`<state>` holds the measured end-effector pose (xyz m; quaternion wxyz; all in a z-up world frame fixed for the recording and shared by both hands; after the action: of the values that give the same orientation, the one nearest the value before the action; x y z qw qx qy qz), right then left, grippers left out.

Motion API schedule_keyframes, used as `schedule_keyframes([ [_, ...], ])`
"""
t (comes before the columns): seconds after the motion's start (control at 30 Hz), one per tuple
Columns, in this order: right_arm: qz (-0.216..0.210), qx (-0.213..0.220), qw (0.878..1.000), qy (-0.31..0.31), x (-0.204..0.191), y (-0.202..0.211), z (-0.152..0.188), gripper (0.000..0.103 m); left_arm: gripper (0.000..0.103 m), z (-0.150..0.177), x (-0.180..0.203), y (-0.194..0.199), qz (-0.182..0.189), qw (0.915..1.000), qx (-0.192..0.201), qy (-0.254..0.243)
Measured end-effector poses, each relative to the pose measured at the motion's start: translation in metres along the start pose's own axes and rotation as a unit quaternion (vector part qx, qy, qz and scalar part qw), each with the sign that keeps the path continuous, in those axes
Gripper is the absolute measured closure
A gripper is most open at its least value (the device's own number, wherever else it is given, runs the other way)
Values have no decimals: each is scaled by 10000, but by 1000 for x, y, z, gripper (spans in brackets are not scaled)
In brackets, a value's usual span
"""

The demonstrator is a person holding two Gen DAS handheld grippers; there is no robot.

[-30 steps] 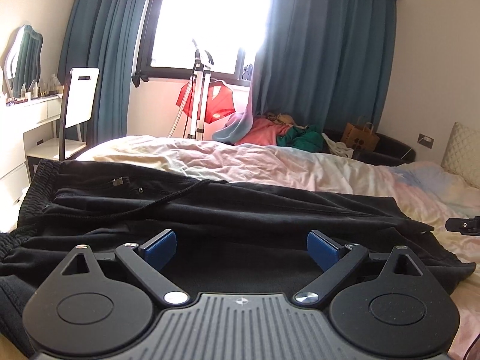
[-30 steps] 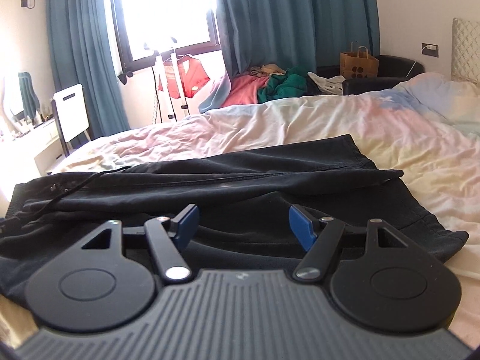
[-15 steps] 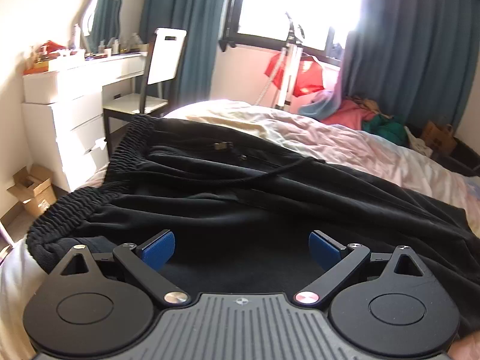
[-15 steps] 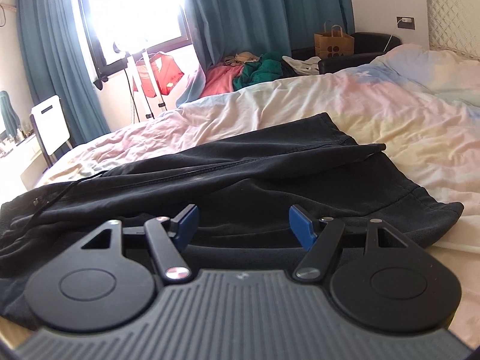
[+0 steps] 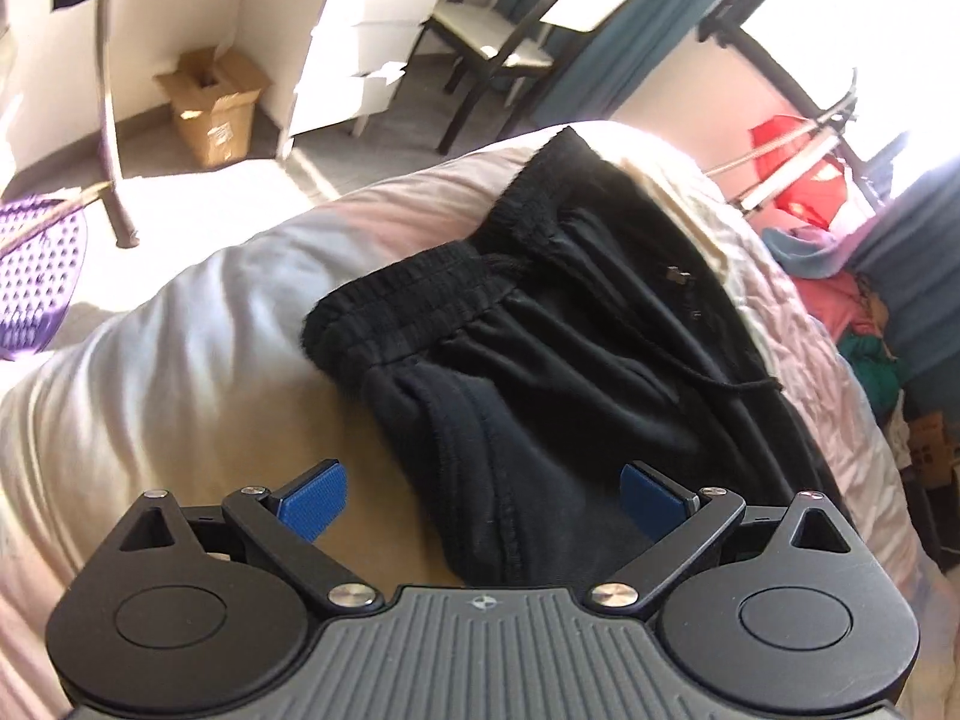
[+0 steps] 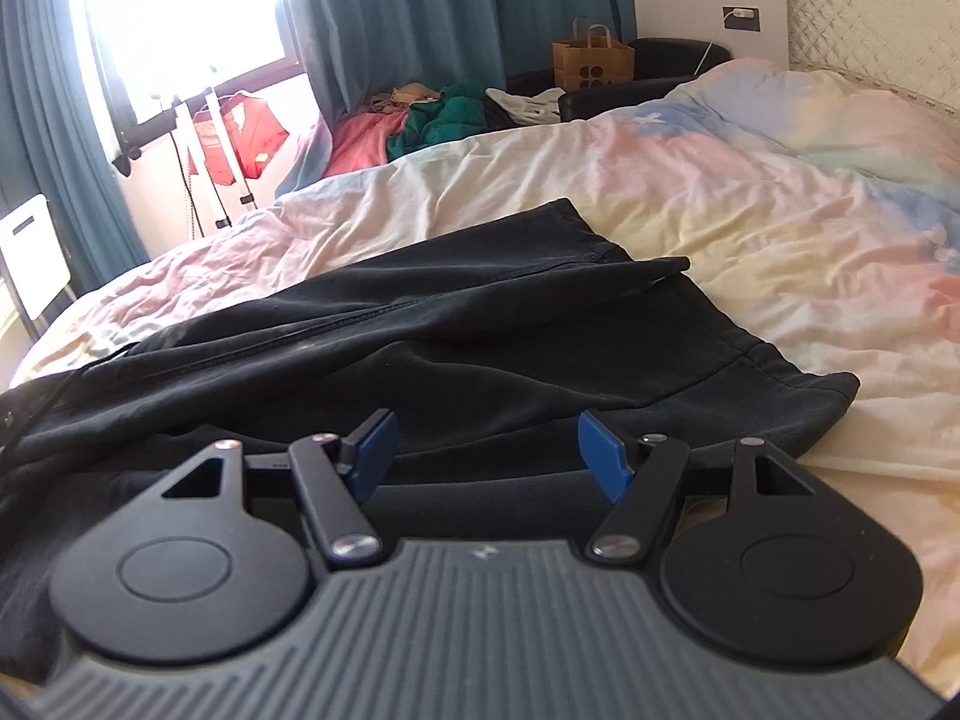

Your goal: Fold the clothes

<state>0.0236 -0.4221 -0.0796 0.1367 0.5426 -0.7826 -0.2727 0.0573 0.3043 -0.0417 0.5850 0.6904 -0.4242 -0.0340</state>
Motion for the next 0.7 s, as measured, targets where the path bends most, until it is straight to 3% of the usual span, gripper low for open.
schedule_keyframes([
  [0.13,-16,9,10000,-64,5,3,1,33,6,-3,-34,-20,-295,9952,-349,860],
  [0.2,-46,-4,10000,-71,5,3,1,33,6,-3,-39,-29,-324,9945,-317,945],
  [0.37,-145,-115,9998,-125,6,-1,2,33,8,-3,-35,-37,538,9927,-93,1073],
  [0.53,-192,-268,9957,-871,27,-6,4,33,7,7,-35,-37,1425,9818,-182,1244],
  [0.7,131,-317,9883,-1485,46,-13,9,33,7,10,-43,-33,1453,9786,-229,1439],
])
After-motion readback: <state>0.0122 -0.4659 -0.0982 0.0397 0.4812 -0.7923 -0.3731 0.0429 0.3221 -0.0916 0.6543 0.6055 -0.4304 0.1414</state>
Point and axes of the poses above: each gripper's, at about its wrist camera, not at the fingertips, and y roughly against the way its jaws point, x to its right, z to its underside, the point moved 1 cm from there along -y, roughly the way its jaws point, and after that the axes turned 8 degrees about y, right-handed, at the moved point
